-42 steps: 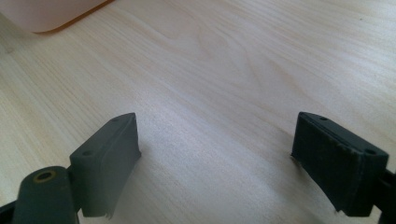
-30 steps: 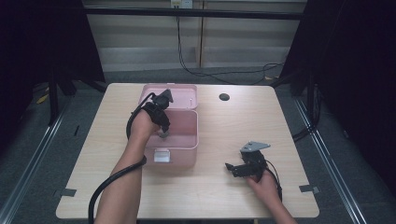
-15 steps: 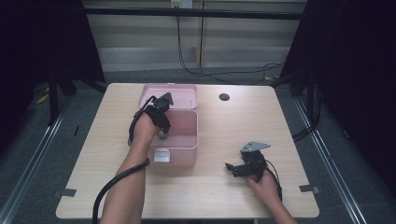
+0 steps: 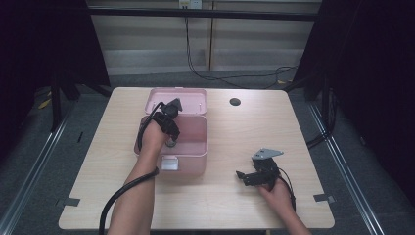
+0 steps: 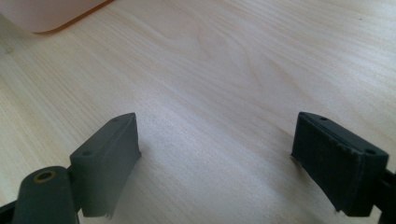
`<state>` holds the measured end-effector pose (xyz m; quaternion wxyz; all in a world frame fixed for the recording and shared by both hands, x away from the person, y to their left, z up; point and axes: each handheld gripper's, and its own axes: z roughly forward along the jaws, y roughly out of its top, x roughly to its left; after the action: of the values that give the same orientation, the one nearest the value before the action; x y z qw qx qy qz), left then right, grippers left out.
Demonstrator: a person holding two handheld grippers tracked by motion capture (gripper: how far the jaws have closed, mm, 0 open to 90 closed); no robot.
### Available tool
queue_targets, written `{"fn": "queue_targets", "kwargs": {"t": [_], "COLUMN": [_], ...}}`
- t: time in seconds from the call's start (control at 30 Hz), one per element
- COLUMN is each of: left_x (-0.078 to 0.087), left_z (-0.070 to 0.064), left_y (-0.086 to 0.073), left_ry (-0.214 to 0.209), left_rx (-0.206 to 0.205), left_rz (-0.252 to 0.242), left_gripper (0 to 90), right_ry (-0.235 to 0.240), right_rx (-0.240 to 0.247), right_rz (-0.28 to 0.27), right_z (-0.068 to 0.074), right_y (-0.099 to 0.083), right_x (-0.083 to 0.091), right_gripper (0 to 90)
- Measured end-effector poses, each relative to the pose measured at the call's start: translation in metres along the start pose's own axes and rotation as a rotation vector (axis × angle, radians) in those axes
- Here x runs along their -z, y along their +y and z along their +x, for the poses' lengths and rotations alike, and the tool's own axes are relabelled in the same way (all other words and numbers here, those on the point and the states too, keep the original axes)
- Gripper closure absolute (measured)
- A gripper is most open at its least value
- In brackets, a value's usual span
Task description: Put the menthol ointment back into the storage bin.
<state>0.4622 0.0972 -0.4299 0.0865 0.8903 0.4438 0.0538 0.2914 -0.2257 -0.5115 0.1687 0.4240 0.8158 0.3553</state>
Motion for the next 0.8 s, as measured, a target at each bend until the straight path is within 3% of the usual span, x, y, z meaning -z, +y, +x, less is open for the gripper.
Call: {"fn": "queue_targets", "kwargs": {"t": [0.8], "left_x": [-0.0031], "left_z": [-0.0015], "left_y": [-0.0026], "left_ry": [0.005], "left_rx": [-0.012], "left_rz": [0.002], "left_gripper": [49.4], "right_ry": [0.0], "right_rx": [-0.002], "right_rz": [0.0], "right_z": [0.0001], "right_y": [0.0], "right_x": [0.0], "right_gripper": [14.2]}}
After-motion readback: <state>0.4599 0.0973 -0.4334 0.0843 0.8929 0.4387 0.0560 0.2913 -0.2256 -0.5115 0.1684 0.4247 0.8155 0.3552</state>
